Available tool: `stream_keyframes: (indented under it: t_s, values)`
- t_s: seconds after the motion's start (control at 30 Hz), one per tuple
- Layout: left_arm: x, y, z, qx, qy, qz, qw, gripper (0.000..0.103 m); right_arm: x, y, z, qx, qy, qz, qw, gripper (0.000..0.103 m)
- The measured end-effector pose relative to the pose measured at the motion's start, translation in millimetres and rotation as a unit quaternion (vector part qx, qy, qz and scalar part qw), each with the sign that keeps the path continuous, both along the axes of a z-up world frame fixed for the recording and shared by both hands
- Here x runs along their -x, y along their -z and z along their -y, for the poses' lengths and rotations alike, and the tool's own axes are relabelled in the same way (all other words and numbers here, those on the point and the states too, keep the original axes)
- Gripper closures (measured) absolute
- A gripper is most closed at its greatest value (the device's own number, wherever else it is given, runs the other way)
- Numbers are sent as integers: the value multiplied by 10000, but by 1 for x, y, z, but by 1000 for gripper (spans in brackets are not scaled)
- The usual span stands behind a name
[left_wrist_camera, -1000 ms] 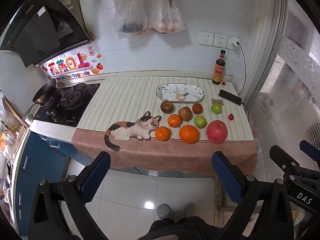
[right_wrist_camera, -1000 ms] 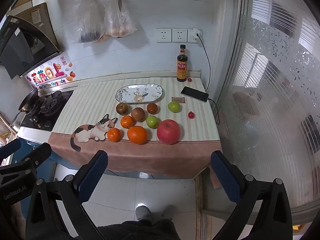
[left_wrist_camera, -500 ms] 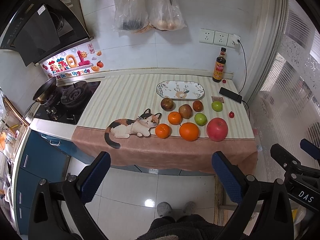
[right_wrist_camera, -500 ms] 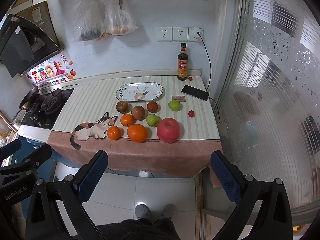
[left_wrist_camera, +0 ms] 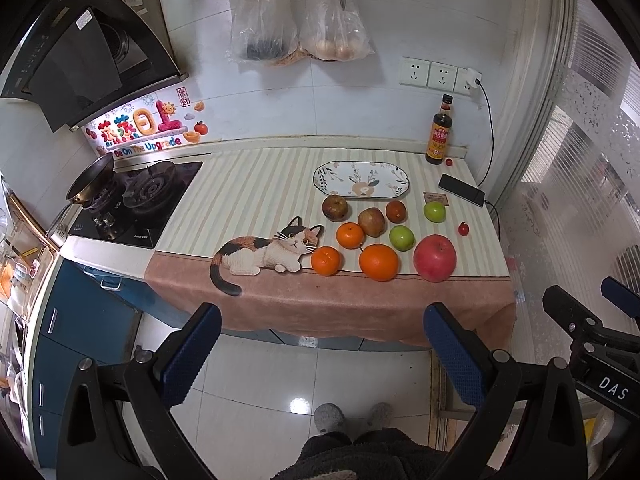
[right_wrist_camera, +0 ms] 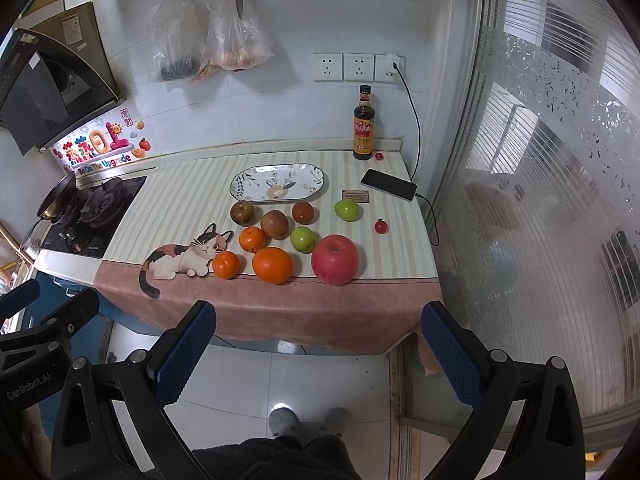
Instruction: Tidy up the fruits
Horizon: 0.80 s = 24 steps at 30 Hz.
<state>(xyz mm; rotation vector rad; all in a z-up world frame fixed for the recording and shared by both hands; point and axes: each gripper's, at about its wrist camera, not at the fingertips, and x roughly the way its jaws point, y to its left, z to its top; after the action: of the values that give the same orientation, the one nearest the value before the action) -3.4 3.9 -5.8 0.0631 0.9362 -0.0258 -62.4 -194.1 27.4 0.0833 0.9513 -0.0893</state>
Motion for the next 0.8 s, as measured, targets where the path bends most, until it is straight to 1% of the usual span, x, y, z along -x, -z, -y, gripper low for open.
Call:
stream_keyframes:
  t_s: [0.8]
  values:
    - [0,-1,1,-5,-6,-2,10000,0,2,0,5,14,-13,-9,10000,0]
